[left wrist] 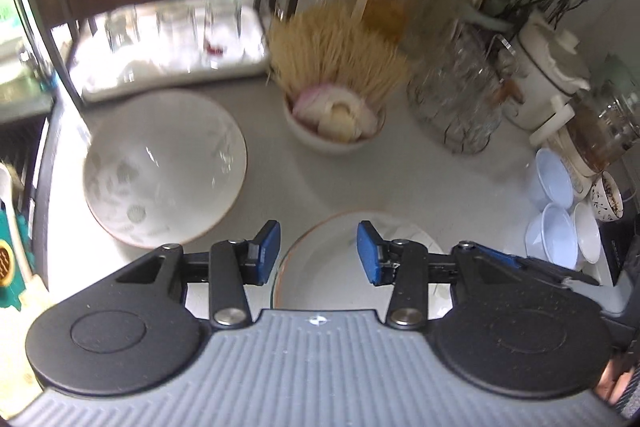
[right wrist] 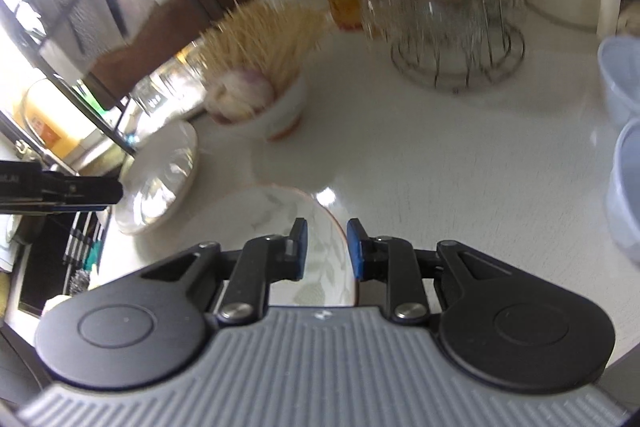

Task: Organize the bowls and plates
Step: 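Lower the bowl onto the floral plate and open both grippers, then move both grippers to the second white bowl below the dish rack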

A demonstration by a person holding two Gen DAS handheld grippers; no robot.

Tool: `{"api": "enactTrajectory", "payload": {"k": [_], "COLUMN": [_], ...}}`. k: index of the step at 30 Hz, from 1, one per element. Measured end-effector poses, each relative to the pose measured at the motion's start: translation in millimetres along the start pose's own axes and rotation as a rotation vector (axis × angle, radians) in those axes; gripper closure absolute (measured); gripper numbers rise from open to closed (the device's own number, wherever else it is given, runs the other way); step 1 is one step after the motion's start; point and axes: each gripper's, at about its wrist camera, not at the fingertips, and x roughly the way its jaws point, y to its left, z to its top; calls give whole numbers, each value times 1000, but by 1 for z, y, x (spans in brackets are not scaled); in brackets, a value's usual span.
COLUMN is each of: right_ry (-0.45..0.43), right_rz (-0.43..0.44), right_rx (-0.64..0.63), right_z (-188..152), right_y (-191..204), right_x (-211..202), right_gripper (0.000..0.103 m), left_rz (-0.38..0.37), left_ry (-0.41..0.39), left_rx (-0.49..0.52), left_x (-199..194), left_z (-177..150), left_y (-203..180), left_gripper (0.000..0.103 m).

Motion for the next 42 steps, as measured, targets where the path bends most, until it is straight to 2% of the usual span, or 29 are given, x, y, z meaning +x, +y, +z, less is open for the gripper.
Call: {"api": "enactTrajectory", "payload": {"k": [10, 14, 17, 20, 25, 33, 42], "right_ry": [-134, -162, -172, -171, -150, -87, -52], "right_rz": [46, 82, 94, 81, 111, 152, 145], "right_rx": [-95, -124, -161, -201, -232, -262, -262], "right_z": [29, 35, 33, 27, 17, 3, 5], "right_y": [30, 41, 50, 58, 66, 89, 112], "right_x": [-62, -81, -91, -98, -106, -96, -75], "right_gripper": [77, 77, 77, 77, 77, 77, 77], "left_rz": [30, 23, 51, 46, 73, 111, 107], "left_ry": [-150, -198, -220, -225, -239, -192, -179], "left_rx": [-7, -23, -21, -47, -56, -109, -131], "left_x": [-56, -71, -80, -87, -101, -109, -107], "left_z": [-6, -13, -21, -29, -44, -66, -57], "left_y": [-14, -16, -18, -18, -19, 2, 42], "left_gripper": [55, 55, 55, 55, 55, 55, 55]}}
